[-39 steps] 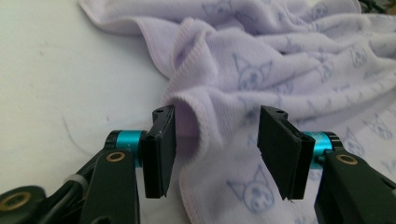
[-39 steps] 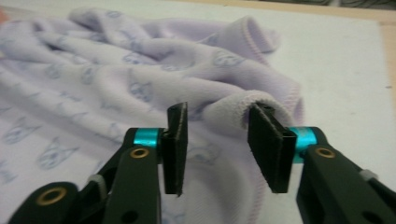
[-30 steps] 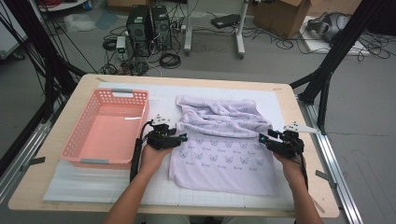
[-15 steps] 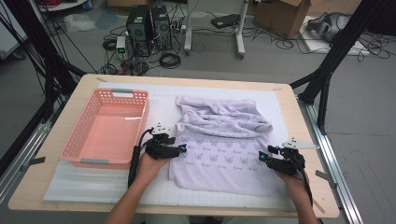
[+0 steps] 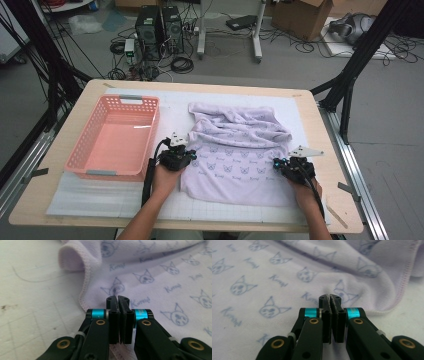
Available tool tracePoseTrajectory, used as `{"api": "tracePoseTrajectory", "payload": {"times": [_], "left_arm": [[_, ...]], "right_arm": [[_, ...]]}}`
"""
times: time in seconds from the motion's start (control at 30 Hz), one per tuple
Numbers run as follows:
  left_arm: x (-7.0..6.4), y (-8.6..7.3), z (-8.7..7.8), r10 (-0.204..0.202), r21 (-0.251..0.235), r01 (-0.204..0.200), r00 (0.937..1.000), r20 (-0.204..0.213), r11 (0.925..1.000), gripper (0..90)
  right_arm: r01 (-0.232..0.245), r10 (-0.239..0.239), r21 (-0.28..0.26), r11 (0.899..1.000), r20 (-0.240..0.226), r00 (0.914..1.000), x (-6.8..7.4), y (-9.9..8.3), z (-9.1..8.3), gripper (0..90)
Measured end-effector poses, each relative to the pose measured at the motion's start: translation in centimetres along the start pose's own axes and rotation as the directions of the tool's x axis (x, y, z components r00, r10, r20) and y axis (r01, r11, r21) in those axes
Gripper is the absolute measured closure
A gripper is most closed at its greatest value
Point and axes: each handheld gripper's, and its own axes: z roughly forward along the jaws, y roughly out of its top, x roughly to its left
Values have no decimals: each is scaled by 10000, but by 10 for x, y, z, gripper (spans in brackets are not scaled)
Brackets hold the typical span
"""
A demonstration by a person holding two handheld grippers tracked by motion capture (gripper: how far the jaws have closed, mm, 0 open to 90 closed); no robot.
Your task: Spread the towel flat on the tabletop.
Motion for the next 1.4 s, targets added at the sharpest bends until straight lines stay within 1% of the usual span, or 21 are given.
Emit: {"api": "tracePoseTrajectory", "payload": {"times": [0.07,0.1,0.17,0.23,0.33,0.43,0.53,0.63,0.7,0.77,0.8,0.93,1.0,1.07,1.1,1.13,1.2,1.23,1.27,1.33,1.4], "left_arm": [[4,3,3,-161,-5,161,9996,-230,9999,874],[5,4,4,-353,-90,351,9991,-232,9993,873],[6,3,4,-435,-185,435,9991,-22,9989,859],[5,1,-1,-170,-309,178,9995,261,9994,742],[5,-5,-9,-32,-62,35,9989,475,10000,570],[6,-15,-21,-272,-11,273,9985,484,9996,527],[8,-25,-33,-648,-68,655,9946,808,9978,497],[5,-34,-44,-704,-49,713,9919,1061,9974,482],[3,-41,-51,-711,-99,728,9897,1240,9973,471],[-1,-44,-55,-621,-160,644,9912,1170,9978,470],[-4,-44,-56,-460,-152,478,9938,1014,9987,471],[-11,-44,-54,-27,35,25,9981,614,10000,468],[-12,-44,-53,99,50,-101,9987,500,9999,470],[-17,-45,-54,386,49,-387,9991,174,9992,481],[-21,-45,-54,698,105,-696,9974,-192,9975,497],[-24,-45,-53,918,93,-915,9951,-374,9958,565],[-26,-46,-54,881,137,-882,9961,74,9960,777],[-29,-48,-56,924,90,-924,9957,22,9957,862],[-31,-50,-58,1018,87,-1017,9948,-37,9948,868],[-34,-56,-65,930,67,-931,9955,176,9956,872],[-36,-64,-74,730,6,-731,9964,426,9973,872]], "right_arm": [[-101,102,-18,9999,250,9996,-2,2,2,879],[-132,133,-21,9999,364,9993,-1,2,2,877],[-116,118,-32,9999,384,9992,0,2,2,849],[-272,272,-63,9996,57,9996,-1,1,1,717],[-381,377,-166,9991,-208,9991,0,-1,-3,620],[-367,364,-114,9993,-233,9991,1,-6,-9,601],[-96,97,64,9999,-111,9999,4,-14,-18,580],[-18,17,96,10000,52,10000,4,-22,-29,571],[-164,163,77,9998,181,9997,6,-27,-35,569],[-219,217,46,9997,367,9991,10,-32,-40,568],[-166,164,48,9998,470,9988,12,-33,-42,567],[-151,128,230,9996,972,9952,22,-38,-51,545],[-34,-9,335,9994,1266,9919,28,-42,-56,546],[-177,114,396,9991,1547,9879,33,-46,-61,570],[-312,248,396,9987,1540,9878,35,-48,-63,624],[-423,366,372,9984,1414,9893,36,-49,-65,689],[-433,391,344,9985,1159,9925,38,-51,-66,834],[-382,332,421,9984,1143,9929,40,-51,-67,846],[-189,122,514,9985,1268,9919,43,-51,-68,854],[61,-144,660,9978,1253,9920,48,-54,-73,860],[-6,-59,587,9983,1095,9940,51,-60,-81,861]]}}
